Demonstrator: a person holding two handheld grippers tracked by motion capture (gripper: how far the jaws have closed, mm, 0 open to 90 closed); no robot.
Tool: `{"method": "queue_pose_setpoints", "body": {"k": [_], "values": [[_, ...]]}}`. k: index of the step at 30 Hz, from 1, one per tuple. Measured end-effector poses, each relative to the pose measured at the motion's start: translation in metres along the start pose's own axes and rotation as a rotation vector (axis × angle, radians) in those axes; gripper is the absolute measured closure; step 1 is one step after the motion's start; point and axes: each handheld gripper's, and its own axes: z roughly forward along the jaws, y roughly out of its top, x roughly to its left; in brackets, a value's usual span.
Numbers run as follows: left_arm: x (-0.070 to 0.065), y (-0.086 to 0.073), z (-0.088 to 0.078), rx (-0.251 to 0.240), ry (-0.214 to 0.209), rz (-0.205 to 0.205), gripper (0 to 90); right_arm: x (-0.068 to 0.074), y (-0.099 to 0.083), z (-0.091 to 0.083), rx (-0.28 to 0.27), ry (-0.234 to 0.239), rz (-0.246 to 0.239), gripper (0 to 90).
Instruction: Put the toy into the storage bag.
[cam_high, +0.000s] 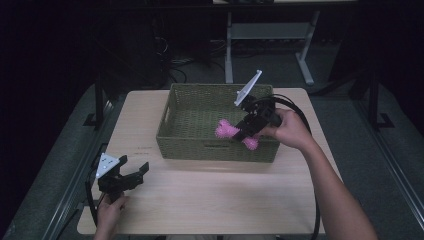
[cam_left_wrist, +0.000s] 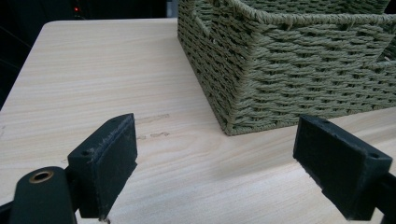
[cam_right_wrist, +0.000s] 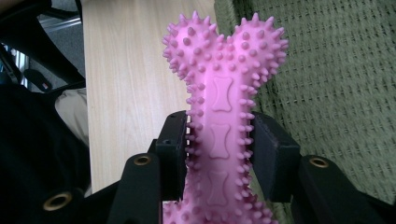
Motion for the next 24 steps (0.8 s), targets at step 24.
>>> {"method": "queue_pose_setpoints", "body": {"k": [24], "values": [[0.001,0.0,0.0,0.0,0.002,-0.009,13.0,-0.038,0.015,-0.008,0.024,-0.027,0.061,57.8]]}}
